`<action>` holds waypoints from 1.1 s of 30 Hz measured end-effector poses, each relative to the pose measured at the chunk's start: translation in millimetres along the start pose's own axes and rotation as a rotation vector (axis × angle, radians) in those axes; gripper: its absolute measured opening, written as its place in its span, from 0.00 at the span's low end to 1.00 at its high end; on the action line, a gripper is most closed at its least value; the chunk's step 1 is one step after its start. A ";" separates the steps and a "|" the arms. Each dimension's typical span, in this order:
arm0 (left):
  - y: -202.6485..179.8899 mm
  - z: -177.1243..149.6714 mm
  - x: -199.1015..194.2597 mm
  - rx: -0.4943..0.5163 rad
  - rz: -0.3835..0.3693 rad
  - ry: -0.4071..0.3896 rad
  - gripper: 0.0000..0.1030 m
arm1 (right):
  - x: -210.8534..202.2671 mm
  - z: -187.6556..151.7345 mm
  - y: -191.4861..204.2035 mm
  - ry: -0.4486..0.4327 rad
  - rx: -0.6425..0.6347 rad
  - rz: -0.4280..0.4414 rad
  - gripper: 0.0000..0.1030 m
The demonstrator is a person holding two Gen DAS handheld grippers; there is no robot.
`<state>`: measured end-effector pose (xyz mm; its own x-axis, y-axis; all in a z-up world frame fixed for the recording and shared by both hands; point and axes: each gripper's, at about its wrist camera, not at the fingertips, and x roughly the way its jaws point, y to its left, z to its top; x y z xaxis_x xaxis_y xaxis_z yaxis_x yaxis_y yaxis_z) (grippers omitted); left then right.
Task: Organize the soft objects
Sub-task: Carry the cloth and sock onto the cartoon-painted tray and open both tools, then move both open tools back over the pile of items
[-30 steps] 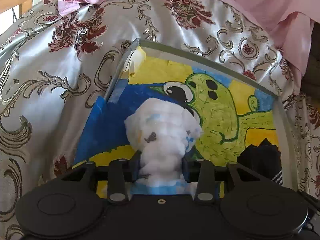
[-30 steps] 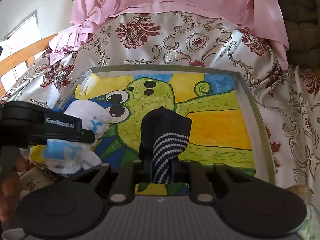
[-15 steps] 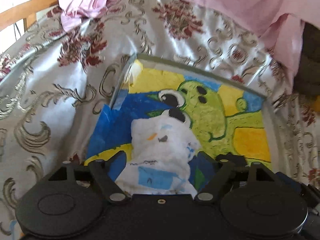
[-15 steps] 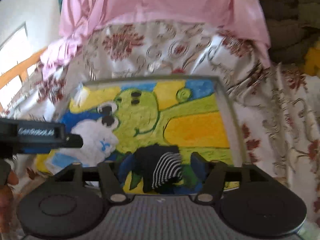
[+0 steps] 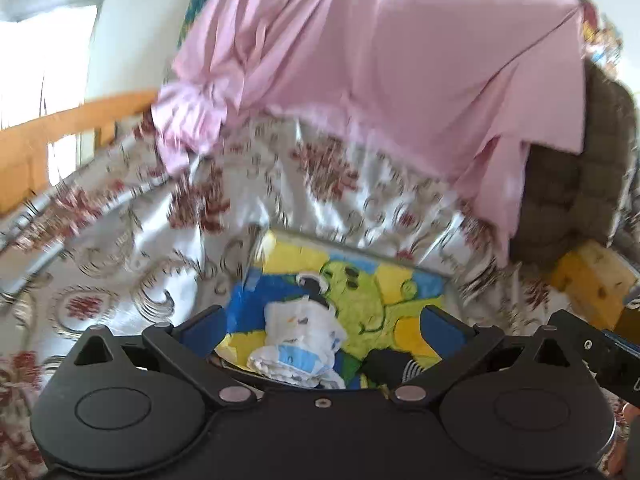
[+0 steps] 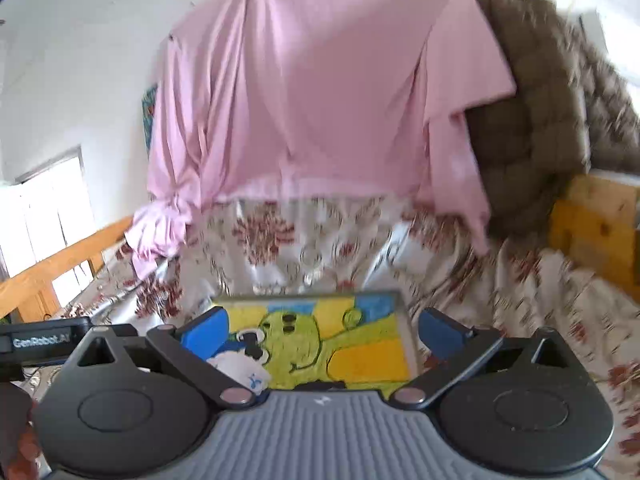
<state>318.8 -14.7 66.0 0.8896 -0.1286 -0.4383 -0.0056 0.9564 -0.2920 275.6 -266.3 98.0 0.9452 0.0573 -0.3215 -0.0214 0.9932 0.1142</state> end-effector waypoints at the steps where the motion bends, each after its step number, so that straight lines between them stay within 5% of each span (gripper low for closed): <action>1: -0.1 -2.6 -11.7 0.001 -0.003 -0.025 0.99 | -10.4 -0.8 1.3 -0.018 -0.009 -0.004 1.00; 7: -2.6 -27.5 -74.3 0.032 -0.006 -0.152 0.99 | -71.1 -23.6 7.0 -0.134 -0.064 -0.020 1.00; 14: -4.9 -62.9 -121.9 0.099 -0.027 -0.196 0.99 | -124.3 -57.3 10.1 -0.143 -0.024 -0.015 1.00; 25: 7.7 -115.2 -155.4 0.165 -0.067 -0.106 0.99 | -171.2 -101.1 15.7 -0.019 -0.012 -0.057 1.00; 33: 25.2 -145.5 -146.7 0.164 -0.075 0.017 0.99 | -164.3 -120.0 16.1 0.132 0.021 -0.080 1.00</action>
<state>121.7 -9.9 -0.8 0.8769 -0.2043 -0.4350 0.1362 0.9737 -0.1829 80.8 -247.6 39.8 0.8925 -0.0074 -0.4510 0.0603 0.9929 0.1030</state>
